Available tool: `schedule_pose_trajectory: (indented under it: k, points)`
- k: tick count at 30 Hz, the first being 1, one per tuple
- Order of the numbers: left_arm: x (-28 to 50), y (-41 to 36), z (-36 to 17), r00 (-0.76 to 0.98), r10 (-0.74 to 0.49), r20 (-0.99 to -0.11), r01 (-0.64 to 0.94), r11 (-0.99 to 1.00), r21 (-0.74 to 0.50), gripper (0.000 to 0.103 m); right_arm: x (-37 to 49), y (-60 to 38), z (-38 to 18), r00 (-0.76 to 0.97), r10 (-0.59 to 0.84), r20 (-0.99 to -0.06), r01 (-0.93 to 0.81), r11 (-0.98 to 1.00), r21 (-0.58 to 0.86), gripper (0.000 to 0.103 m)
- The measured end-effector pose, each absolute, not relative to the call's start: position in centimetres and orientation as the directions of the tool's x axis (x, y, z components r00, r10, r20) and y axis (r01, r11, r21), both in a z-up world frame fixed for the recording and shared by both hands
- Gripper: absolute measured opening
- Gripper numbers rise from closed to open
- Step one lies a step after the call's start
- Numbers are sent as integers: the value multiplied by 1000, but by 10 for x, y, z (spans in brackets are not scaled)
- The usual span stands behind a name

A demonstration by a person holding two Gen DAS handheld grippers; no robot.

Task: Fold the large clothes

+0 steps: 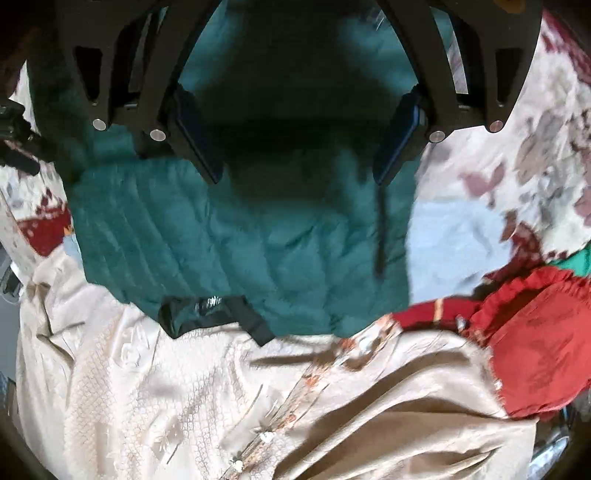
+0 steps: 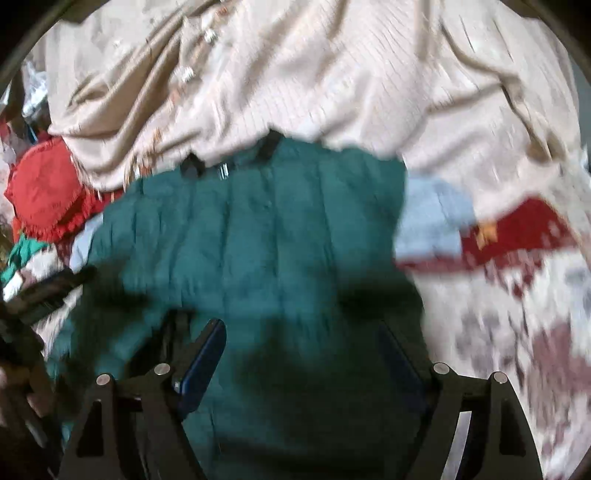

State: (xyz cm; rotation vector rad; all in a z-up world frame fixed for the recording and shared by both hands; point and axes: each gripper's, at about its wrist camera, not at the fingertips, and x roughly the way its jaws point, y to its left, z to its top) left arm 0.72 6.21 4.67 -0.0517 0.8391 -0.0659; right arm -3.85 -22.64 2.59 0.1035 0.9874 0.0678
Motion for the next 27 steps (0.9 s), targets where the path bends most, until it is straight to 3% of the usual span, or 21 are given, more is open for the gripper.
schedule_pose_trajectory:
  k: [3, 5, 9, 14, 16, 17, 22, 27]
  points:
    - [-10, 70, 21, 558, -85, -826, 58, 996, -64, 84, -60, -224, 0, 434, 87, -897, -31, 996, 81, 81]
    - [-21, 64, -3, 461, -40, -886, 103, 995, 9, 84, -79, -218, -3, 441, 56, -896, -106, 994, 10, 82]
    - [-61, 62, -2, 519, -16, -854, 152, 986, 73, 84, -117, -232, 3, 480, 73, -874, -115, 993, 20, 83]
    - [-98, 88, 3, 567, -87, -819, 82, 995, -49, 84, -170, -255, 26, 639, 94, -763, -106, 994, 34, 83]
    - [-105, 91, -3, 575, -90, -813, 71, 996, -61, 84, -180, -264, 15, 620, 87, -779, -72, 996, 54, 92]
    - [-107, 92, -9, 571, -84, -817, 66, 996, -56, 84, -183, -272, -4, 554, 69, -830, -37, 998, 59, 92]
    - [-135, 96, 7, 617, -89, -782, 52, 996, -72, 84, -215, -304, -5, 619, 125, -775, 56, 978, 203, 92]
    - [-156, 131, 18, 672, -39, -739, 26, 999, -29, 84, -226, -321, -22, 580, 293, -760, 22, 927, 374, 93]
